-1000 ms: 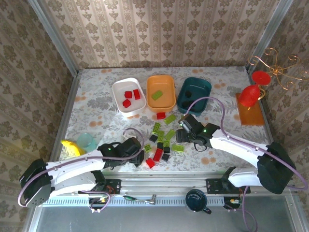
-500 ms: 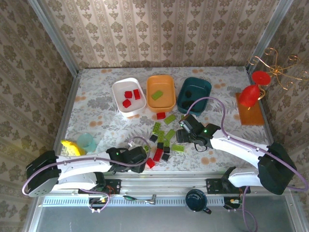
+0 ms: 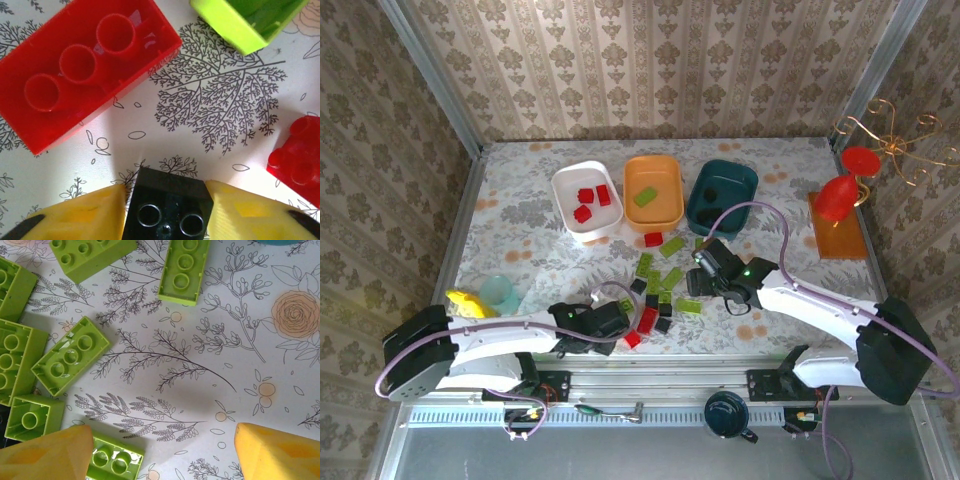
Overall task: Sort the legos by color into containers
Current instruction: Pick up the lego from the middle-left of the table, then place the lego in the container.
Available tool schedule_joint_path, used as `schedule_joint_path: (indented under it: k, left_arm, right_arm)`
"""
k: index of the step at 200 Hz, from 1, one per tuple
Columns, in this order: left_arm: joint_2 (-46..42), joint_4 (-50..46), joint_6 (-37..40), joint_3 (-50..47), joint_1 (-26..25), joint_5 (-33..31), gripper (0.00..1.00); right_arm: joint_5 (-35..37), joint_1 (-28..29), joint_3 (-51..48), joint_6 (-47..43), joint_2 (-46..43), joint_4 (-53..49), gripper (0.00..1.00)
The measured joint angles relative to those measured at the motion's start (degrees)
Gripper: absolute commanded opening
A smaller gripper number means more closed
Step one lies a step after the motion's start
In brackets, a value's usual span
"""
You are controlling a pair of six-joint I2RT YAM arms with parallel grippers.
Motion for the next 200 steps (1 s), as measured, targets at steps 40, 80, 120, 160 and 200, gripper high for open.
schedule_joint_path:
  k: [40,80,120,160,200]
  left_arm:
    - [-1.9,0.5,0.5,0.2,0.0,0.3,0.33]
    - [-5.8,0.9,6.1,7.8,7.6,2.5,0.33]
    - [2.7,8.3,14.0,21.8,17.9,7.6,0.32]
    - [24.3,16.2,18.9,39.7,20.9,14.1,0.30]
    - [42.2,20.2,21.4,57.1,21.5,18.8,0.30]
  right_arm:
    - [1.4,0.0,-0.1,0.1,-1.2,-0.2,0.76]
    - [3.7,-0.3,-0.9,0.7,-5.7,-0.1,0.77]
    - [5.8,-0.8,-3.9,2.8,-9.1,-0.2,0.77]
    - [7.7,-0.8,-5.8,4.6,-14.0,-1.9,0.77]
    - [8.3,-1.0,-7.0,5.4,-19.8,-3.3,0.77]
